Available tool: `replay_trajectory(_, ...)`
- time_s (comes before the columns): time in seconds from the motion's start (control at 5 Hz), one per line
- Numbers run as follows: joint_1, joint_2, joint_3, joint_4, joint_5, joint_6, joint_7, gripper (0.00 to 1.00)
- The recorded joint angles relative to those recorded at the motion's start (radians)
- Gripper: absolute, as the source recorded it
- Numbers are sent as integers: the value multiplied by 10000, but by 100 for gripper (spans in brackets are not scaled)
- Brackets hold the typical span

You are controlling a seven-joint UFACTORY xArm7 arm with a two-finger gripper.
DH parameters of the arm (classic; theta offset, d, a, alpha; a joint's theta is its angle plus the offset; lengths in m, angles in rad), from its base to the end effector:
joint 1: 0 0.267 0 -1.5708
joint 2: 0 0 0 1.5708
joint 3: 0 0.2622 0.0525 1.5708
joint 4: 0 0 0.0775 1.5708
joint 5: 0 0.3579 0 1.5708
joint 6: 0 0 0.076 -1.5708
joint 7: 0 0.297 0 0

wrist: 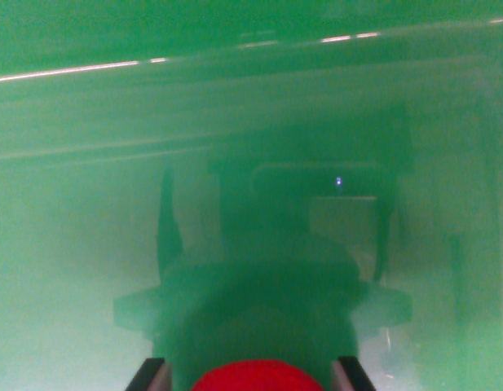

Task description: Pick fruit

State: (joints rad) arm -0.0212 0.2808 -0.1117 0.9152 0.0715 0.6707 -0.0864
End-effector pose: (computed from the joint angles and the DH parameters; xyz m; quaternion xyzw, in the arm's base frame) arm 0.4597 -0.0599 -0.0367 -0.9986 0.0497 0.0161 0.0081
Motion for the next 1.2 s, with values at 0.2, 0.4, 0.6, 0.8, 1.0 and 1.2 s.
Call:
replay_trajectory(0.2,5,-98,-5,171,-21,269,17,100)
replay_trajectory(0.4,5,-98,-5,171,-21,269,17,100)
replay_trajectory(0.6,12,-214,-11,374,-46,587,38,100)
replay_trajectory(0.8,12,-214,-11,374,-46,587,38,100)
replay_trajectory(1.0,19,-336,-18,587,-72,920,59,100)
replay_trajectory(1.2,19,-336,-18,587,-72,920,59,100)
